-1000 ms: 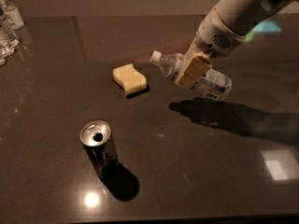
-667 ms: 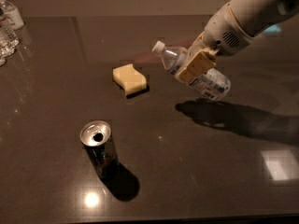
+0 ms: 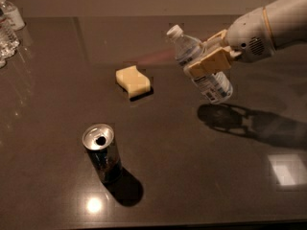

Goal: Place blue plastic bottle upright

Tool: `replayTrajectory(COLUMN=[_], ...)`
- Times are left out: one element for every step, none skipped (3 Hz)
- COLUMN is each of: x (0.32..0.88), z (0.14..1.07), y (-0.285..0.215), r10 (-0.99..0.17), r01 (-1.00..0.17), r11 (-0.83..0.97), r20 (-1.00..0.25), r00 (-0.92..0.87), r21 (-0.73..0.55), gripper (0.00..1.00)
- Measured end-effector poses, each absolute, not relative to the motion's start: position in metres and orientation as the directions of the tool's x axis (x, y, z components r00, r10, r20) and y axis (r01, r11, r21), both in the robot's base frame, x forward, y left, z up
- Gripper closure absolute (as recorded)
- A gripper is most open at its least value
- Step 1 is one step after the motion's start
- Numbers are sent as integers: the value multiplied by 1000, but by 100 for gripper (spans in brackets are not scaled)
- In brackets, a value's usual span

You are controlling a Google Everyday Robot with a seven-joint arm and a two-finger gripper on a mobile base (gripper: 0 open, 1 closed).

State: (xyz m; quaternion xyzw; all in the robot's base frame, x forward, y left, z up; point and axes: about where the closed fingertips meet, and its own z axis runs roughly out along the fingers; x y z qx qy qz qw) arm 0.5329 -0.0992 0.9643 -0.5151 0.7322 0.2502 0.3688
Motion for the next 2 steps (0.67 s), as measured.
replayTrajectory(x=[532,528], z=[969,972], y=[-105,-111], r10=[-465,-368], r01=[-937,-938], r11=[349,348], r20=[-869,-919], r00=[-171,-142], r21=[-2,5], gripper=[100,100])
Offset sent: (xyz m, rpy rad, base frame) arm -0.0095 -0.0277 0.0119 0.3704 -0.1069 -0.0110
